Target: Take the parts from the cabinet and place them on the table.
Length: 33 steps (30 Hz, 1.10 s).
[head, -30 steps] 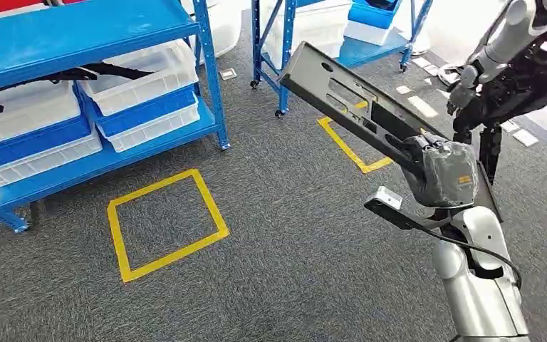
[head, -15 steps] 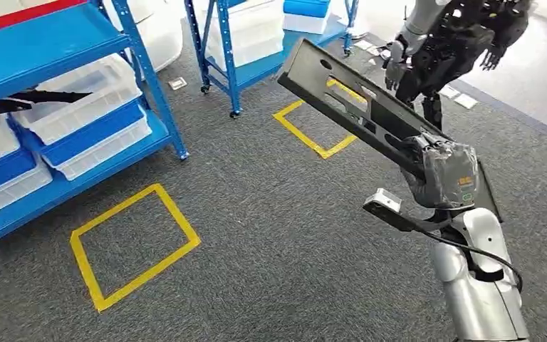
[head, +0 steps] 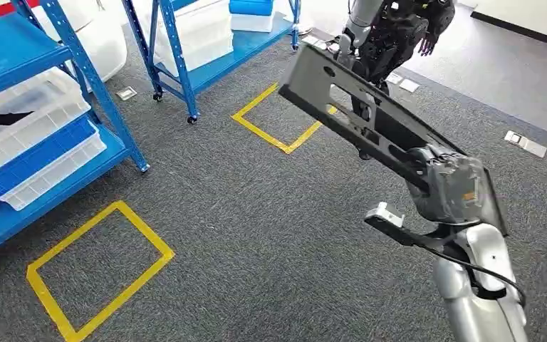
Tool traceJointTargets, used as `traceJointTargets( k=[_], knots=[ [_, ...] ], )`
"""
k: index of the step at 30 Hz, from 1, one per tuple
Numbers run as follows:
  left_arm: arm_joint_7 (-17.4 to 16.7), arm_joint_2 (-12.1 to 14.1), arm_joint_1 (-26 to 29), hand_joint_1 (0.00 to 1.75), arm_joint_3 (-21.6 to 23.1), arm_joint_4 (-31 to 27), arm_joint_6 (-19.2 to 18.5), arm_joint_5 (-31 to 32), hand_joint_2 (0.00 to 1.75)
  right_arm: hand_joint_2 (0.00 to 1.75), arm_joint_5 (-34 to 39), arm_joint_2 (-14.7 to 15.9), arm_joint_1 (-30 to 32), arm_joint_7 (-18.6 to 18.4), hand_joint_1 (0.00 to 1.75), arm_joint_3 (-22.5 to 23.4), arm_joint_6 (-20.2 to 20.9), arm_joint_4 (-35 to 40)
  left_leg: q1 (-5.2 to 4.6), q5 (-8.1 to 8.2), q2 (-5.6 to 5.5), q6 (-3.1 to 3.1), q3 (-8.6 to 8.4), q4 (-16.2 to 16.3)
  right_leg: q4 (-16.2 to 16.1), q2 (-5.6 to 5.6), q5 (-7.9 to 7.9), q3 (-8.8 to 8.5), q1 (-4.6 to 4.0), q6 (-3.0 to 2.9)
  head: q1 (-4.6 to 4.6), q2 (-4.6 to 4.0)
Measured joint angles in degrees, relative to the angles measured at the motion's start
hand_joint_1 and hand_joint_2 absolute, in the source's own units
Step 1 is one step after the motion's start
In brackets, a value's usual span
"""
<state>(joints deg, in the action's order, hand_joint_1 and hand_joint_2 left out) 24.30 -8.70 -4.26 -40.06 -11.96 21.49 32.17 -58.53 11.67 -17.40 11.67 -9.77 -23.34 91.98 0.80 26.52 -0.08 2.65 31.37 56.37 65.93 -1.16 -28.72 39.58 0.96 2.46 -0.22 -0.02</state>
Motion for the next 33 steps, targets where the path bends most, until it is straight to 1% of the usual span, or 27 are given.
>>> traceJointTargets(
  k=[2, 3, 4, 5, 6, 7, 8, 9, 11, 12, 13, 14, 15, 16, 17, 18, 19, 21, 22, 23, 25, 27, 28, 29, 30, 32, 33],
  knots=[
    [-0.6, 0.0, -0.1, 0.00, 0.3, 0.0, -0.2, 1.2, 1.75, 1.75, -0.5, 0.1, 1.0, -0.6, 1.75, 0.1, -0.2, 0.8, -0.16, 0.11, 1.79, 0.12, 0.04, 0.0, 8.3, 0.27, -2.81, 4.04, 0.09, 0.26, 0.02, 0.00],
    [-0.9, 0.0, -0.3, 0.00, 0.5, 0.0, -0.2, 1.8, 1.75, 1.75, -1.0, 0.3, 2.2, -1.1, 1.75, 0.2, -0.3, 1.5, -0.18, 0.16, 2.53, 0.06, 0.01, 0.0, 9.3, 0.39, -2.74, 4.42, 0.23, 0.72, 0.07, 0.00],
    [-1.3, -0.1, -0.6, 0.00, 0.8, 0.0, -0.4, 2.3, 1.75, 1.75, -1.5, 0.5, 3.3, -1.6, 1.75, 0.5, -0.3, 2.6, -0.17, 0.27, 3.21, 0.01, -0.06, 0.0, 7.1, 0.58, -1.74, 3.09, 0.38, 1.32, 0.11, 0.00],
    [-1.4, -0.2, -0.9, 0.00, 1.0, 0.0, -0.5, 2.6, 1.75, 1.75, -1.7, 0.7, 4.2, -1.7, 1.75, 0.6, -0.3, 3.4, -0.16, 0.38, 3.82, -0.15, -0.19, 0.0, 2.6, 1.07, -0.10, 0.58, 0.53, 1.95, 0.22, 0.00],
    [-1.5, -0.3, -1.3, 0.00, 1.2, 0.0, -0.6, 2.7, 1.75, 1.75, -1.8, 1.0, 4.8, -1.8, 1.75, 0.6, -0.3, 4.3, -0.16, 0.57, 4.43, -0.41, -0.39, 0.1, -3.3, 2.40, 1.78, -2.79, 0.80, 2.51, 0.20, 0.00],
    [-1.5, -0.3, -1.7, 0.00, 1.4, 0.0, -0.7, 2.7, 1.75, 1.75, -1.8, 1.1, 5.2, -1.8, 1.75, 0.7, -0.3, 5.0, -0.36, 0.79, 5.00, -0.77, -0.75, 0.2, -8.2, 5.32, 2.96, -5.70, 0.88, 2.71, 0.24, 0.00],
    [-1.5, -0.3, -1.9, 0.00, 1.5, -0.1, -1.0, 2.8, 1.75, 1.75, -1.8, 1.2, 5.3, -1.8, 1.75, 0.7, -0.4, 5.5, -0.77, 1.23, 5.54, -1.26, -0.74, 0.3, -9.1, 6.43, 3.27, -6.31, -0.02, 2.12, 0.38, 0.00],
    [-1.4, -0.2, -2.3, 0.00, 1.7, -0.1, -1.0, 3.1, 1.75, 1.75, -1.8, 1.1, 5.6, -1.8, 1.75, 0.7, -0.5, 5.9, -0.81, 1.34, 6.18, -1.56, -0.96, 0.3, -9.1, 5.27, 3.62, -6.02, -0.01, 1.24, 0.15, 0.00],
    [-1.8, -0.3, -3.0, 0.00, 1.9, -0.1, -1.0, 3.8, 1.75, 1.75, -1.8, 1.3, 6.4, -1.8, 1.75, 1.2, -0.6, 6.3, -0.63, 1.52, 7.59, -1.91, -1.34, 0.2, -9.0, 3.87, 3.56, -5.70, -0.27, 0.69, -0.11, 0.00],
    [-2.2, -0.4, -3.3, 0.00, 2.2, -0.1, -1.0, 4.2, 1.75, 1.75, -1.5, 1.4, 6.6, -1.8, 1.75, 1.4, -0.7, 6.4, -0.46, 1.75, 8.33, -2.36, -1.43, 0.3, -9.1, 3.11, 3.83, -5.78, 0.18, 0.05, -0.04, 0.00],
    [-2.7, -0.3, -3.6, 0.00, 2.5, -0.1, -1.0, 4.7, 1.75, 1.75, -0.9, 1.4, 6.9, -1.8, 1.75, 1.5, -0.7, 6.7, -0.01, 2.63, 6.01, -2.85, -1.16, 1.1, -9.2, 2.43, 3.95, -5.83, 0.92, -0.25, -0.11, 0.00],
    [-3.2, -0.3, -3.7, 0.00, 2.8, -0.1, -1.0, 5.2, 1.75, 1.75, -0.2, 1.4, 6.7, -1.7, 1.75, 1.5, -1.0, 7.0, 0.11, 4.83, 2.70, -2.80, -0.01, 3.9, -9.2, 1.87, 4.05, -5.73, 0.84, -0.95, -0.42, 0.00],
    [-3.6, -0.3, -3.7, 0.00, 3.0, -0.1, -1.0, 5.5, 1.75, 1.75, 0.4, 1.4, 6.4, -1.4, 1.75, 1.5, -1.3, 7.0, 0.10, 7.32, 1.06, -2.81, 1.90, 8.2, -9.2, 1.28, 4.08, -5.72, 0.75, -1.28, -0.57, 0.00],
    [-3.8, -0.3, -3.7, 0.00, 3.2, -0.1, -1.0, 5.7, 1.75, 1.75, 0.7, 1.3, 6.4, -1.3, 1.75, 1.5, -1.3, 7.0, 0.10, 9.62, 0.23, -2.87, 4.35, 13.4, -9.2, 0.50, 4.18, -5.67, 0.60, -1.45, -0.57, 0.00],
    [-3.9, -0.4, -3.7, 0.00, 3.4, 0.0, -1.1, 5.8, 1.75, 1.75, 0.8, 1.1, 6.4, -1.2, 1.75, 1.5, -1.3, 7.0, 0.12, 10.76, -0.07, -2.91, 6.35, 17.1, -9.2, -0.27, 4.16, -5.65, 0.43, -1.49, -0.57, 0.00],
    [-4.0, -0.4, -3.7, 0.00, 3.5, 0.0, -1.2, 5.9, 1.75, 1.75, 0.8, 1.1, 6.4, -1.1, 1.75, 1.4, -1.3, 7.0, 0.12, 10.62, -0.10, -2.87, 7.51, 18.8, -9.2, -1.14, 4.16, -5.64, 0.33, -1.49, -0.57, 0.00],
    [-4.0, -0.4, -3.8, 0.00, 3.6, 0.0, -1.2, 6.2, 1.75, 1.75, 0.8, 1.0, 6.4, -1.1, 1.75, 1.3, -1.3, 7.0, 0.13, 9.11, -0.10, -2.74, 7.32, 17.6, -9.1, -1.92, 4.16, -5.68, 0.31, -1.49, -0.55, 0.00],
    [-4.0, -0.4, -4.0, 0.00, 3.9, 0.0, -1.2, 6.3, 1.75, 1.75, 0.5, 0.7, 6.4, -1.2, 1.75, 1.2, -1.4, 7.1, 0.29, 3.51, -0.76, -2.40, 3.64, 9.1, -8.9, -3.53, 4.15, -5.83, 0.33, -1.46, -0.59, 0.00],
    [-4.0, -0.4, -4.2, 0.00, 4.1, 0.0, -1.2, 6.3, 1.75, 1.75, 0.3, 0.6, 6.6, -1.3, 1.75, 1.2, -1.7, 7.3, 0.48, 1.08, -2.90, -2.23, 1.51, 4.4, -8.7, -4.26, 4.15, -5.81, 0.33, -1.43, -0.59, 0.00],
    [-4.0, -0.3, -4.5, 0.00, 4.2, 0.0, -1.2, 6.3, 1.75, 1.75, 0.2, 0.5, 6.9, -1.3, 1.75, 1.2, -2.1, 7.5, 0.66, 1.52, -5.70, -2.08, 0.68, 2.4, -8.5, -4.83, 4.14, -5.46, -0.08, -1.24, -0.50, 0.00],
    [-4.1, -0.3, -4.7, 0.00, 4.3, 0.0, -1.2, 6.4, 1.75, 1.75, 0.0, 0.5, 7.4, -1.3, 1.75, 1.2, -2.5, 8.0, 0.24, 1.46, -4.41, -1.97, 0.74, 2.0, -8.6, -5.94, 4.49, -4.75, 0.19, -0.42, -0.48, 0.00],
    [-4.2, -0.5, -4.8, 0.00, 4.4, 0.0, -1.2, 6.4, 1.75, 1.75, -0.1, 0.5, 8.1, -1.3, 1.75, 1.2, -2.6, 8.2, -0.17, 1.01, -2.95, -1.06, 0.46, 1.5, -9.1, -7.44, 4.96, -4.38, 0.17, 0.70, -0.48, 0.00],
    [-4.2, -0.6, -4.9, 0.00, 4.5, 0.0, -1.2, 6.4, 1.75, 1.75, -0.1, 0.6, 8.4, -1.4, 1.75, 1.2, -2.6, 8.2, 0.25, 0.43, -1.99, -0.39, 0.19, 0.7, -8.3, -5.78, 4.60, -3.87, 0.16, 0.64, -0.33, 0.00],
    [-4.2, -0.6, -4.9, 0.00, 4.5, 0.0, -1.2, 6.4, 1.75, 1.75, 0.0, 0.6, 8.4, -1.4, 1.75, 1.2, -2.6, 8.2, -0.02, 0.29, -1.45, 0.19, -0.01, 0.4, -6.1, -1.85, 3.30, -2.77, -0.10, 0.42, -0.28, 0.00],
    [-4.2, -0.6, -4.8, 0.00, 4.5, 0.0, -1.2, 6.4, 1.75, 1.75, 0.0, 0.5, 8.3, -1.3, 1.75, 1.2, -2.6, 8.2, -0.10, 0.27, -0.52, 0.22, 0.00, 0.4, -2.4, -0.31, 1.37, -0.81, -0.03, 0.27, -0.04, 0.00],
    [-4.2, -0.6, -4.6, 0.00, 4.5, 0.0, -1.2, 6.3, 1.75, 1.75, 0.0, 0.5, 8.6, -1.4, 1.75, 1.1, -2.6, 8.2, -0.32, 0.33, 1.22, 0.29, 0.16, 0.4, 7.0, 0.26, -2.23, 3.66, 0.04, 0.34, -0.04, 0.00],
    [-4.2, -0.6, -4.6, 0.00, 4.5, 0.0, -1.2, 6.3, 1.75, 1.75, 0.0, 0.5, 8.8, -1.4, 1.75, 1.0, -2.6, 8.2, -0.36, 0.35, 2.05, 0.26, 0.22, 0.4, 9.7, 0.34, -2.79, 4.84, 0.18, 0.76, 0.00, 0.00]
  ],
)
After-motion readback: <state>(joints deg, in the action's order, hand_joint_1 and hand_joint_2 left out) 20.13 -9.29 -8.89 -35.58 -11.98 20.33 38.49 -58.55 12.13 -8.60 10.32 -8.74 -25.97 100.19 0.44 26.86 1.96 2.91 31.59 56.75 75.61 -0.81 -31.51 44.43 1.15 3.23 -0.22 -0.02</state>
